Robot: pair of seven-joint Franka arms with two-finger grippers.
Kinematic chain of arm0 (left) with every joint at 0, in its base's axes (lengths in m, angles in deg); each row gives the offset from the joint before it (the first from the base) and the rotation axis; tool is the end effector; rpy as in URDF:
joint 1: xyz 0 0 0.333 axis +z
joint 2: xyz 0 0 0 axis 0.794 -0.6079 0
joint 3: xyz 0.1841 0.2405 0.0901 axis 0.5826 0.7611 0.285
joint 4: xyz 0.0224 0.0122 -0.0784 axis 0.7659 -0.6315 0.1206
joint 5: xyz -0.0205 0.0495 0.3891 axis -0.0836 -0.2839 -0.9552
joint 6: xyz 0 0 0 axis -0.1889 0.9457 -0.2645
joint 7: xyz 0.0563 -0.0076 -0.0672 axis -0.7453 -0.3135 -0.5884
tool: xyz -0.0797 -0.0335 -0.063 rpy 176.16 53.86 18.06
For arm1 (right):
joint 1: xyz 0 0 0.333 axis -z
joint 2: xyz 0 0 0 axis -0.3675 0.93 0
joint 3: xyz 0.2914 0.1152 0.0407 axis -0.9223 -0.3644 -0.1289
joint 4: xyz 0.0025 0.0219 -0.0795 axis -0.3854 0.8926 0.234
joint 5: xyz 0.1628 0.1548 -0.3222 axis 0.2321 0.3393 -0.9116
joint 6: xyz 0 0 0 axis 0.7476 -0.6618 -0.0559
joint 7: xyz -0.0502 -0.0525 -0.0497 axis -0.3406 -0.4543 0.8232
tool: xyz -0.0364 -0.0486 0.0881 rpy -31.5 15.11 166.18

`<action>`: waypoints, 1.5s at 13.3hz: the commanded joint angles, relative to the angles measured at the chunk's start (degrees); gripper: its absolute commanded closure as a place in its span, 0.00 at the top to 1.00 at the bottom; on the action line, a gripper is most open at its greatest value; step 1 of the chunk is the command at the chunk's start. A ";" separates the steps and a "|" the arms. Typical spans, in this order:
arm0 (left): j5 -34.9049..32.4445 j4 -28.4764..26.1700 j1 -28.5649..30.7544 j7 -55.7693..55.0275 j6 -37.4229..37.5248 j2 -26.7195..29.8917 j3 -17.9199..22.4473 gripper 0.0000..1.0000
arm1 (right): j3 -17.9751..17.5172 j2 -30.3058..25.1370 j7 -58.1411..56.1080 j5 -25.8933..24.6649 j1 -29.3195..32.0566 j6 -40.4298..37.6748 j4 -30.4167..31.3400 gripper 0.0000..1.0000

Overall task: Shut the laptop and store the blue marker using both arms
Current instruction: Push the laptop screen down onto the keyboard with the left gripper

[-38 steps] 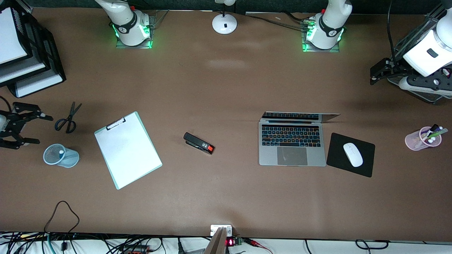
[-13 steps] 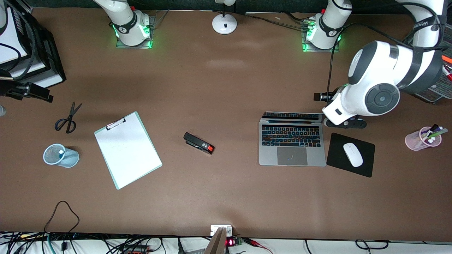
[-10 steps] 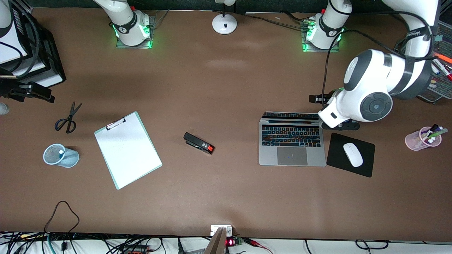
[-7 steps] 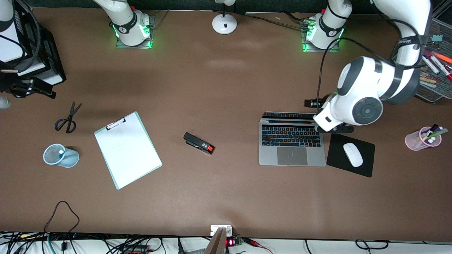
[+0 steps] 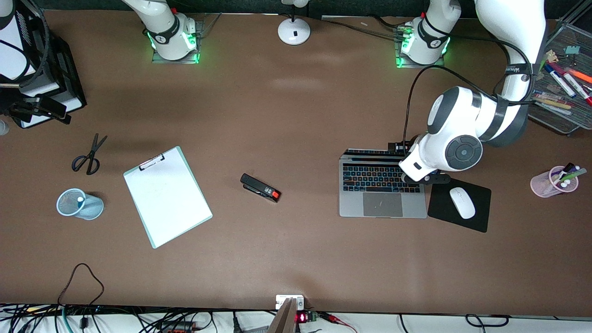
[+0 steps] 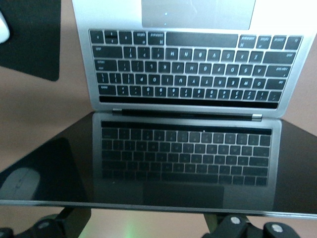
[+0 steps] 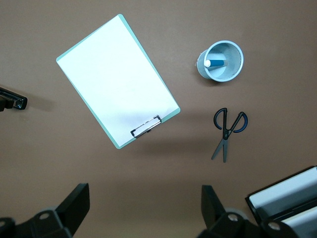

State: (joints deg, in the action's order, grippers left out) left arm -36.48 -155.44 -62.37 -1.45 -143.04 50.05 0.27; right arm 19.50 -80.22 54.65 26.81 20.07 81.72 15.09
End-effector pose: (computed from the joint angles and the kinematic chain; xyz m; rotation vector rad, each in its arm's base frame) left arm 0.5863 -0.1752 0.3305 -3.0524 -0.0526 0.6271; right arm 0.5664 -0.0421 0.5849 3.1375 -0.0542 -0.0720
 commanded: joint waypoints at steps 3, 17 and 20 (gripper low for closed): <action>1.39 4.39 -0.30 -0.09 -2.08 -2.09 0.10 1.00 | -0.49 -0.62 -0.09 -0.01 0.00 -1.06 -0.87 1.00; 3.76 14.86 -0.04 -0.09 -6.47 -13.16 0.10 1.00 | -0.23 -0.71 -0.17 -0.10 0.00 -2.03 -0.87 1.00; 3.68 15.57 -0.22 0.00 -9.19 -15.45 0.10 1.00 | -0.23 -0.71 -0.09 -0.10 0.09 -2.03 -0.87 1.00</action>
State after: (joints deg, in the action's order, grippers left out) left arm -34.01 -142.41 -62.30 -1.45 -151.23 37.08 0.27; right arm 19.37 -80.26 54.64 26.81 19.94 80.72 14.62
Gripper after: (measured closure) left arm 0.000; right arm 0.000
